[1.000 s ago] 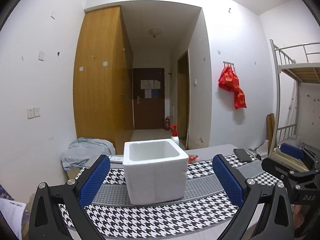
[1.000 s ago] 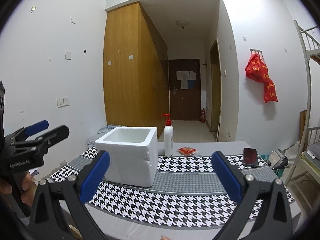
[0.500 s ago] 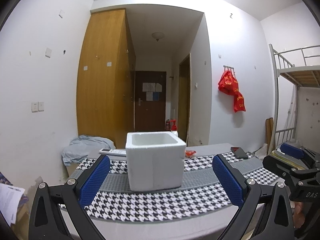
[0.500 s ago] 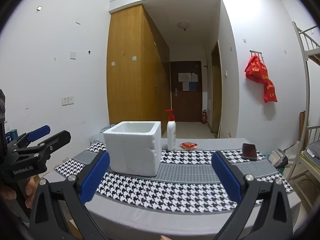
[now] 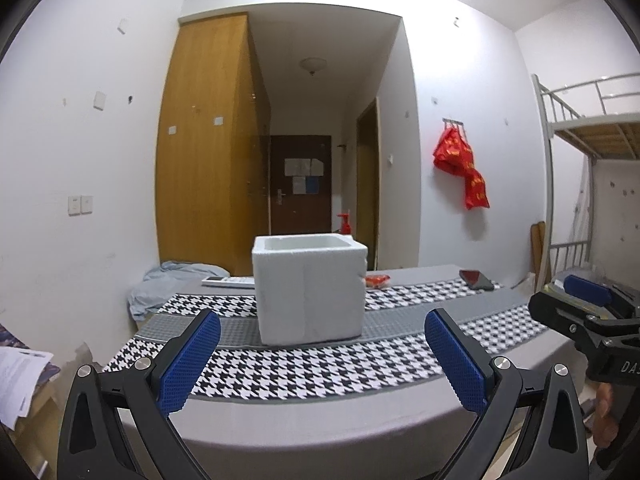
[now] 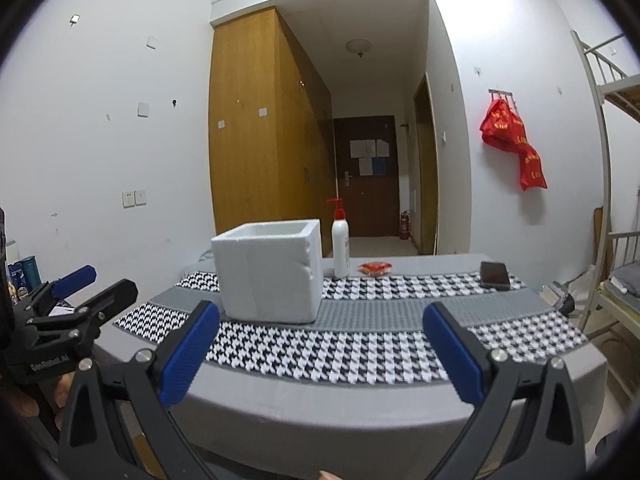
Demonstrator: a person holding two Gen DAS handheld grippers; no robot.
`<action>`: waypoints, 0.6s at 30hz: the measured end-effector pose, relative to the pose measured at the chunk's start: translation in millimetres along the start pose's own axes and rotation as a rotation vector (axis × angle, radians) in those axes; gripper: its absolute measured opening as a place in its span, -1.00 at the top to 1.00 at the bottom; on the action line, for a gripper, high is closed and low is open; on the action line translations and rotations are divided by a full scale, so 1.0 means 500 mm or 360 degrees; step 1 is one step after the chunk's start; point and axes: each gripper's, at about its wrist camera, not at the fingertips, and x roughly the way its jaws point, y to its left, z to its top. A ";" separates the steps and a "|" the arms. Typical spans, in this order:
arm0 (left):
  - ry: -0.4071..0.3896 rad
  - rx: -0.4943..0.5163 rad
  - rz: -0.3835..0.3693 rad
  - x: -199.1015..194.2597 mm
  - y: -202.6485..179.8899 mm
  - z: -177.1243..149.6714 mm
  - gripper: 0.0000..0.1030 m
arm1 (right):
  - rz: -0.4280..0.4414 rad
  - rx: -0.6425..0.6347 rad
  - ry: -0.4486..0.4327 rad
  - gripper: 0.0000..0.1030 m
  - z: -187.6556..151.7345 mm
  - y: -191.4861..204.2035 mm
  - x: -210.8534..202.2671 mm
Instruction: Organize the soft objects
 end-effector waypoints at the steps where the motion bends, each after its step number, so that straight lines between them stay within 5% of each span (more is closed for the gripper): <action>1: -0.0001 0.0003 -0.0003 -0.001 -0.001 -0.004 -0.98 | 0.0006 -0.0004 0.0007 -0.99 -0.003 0.002 -0.002; 18: -0.0084 -0.0016 0.0005 -0.019 0.001 -0.012 -0.98 | 0.0001 -0.0019 -0.0056 -0.99 -0.014 0.011 -0.014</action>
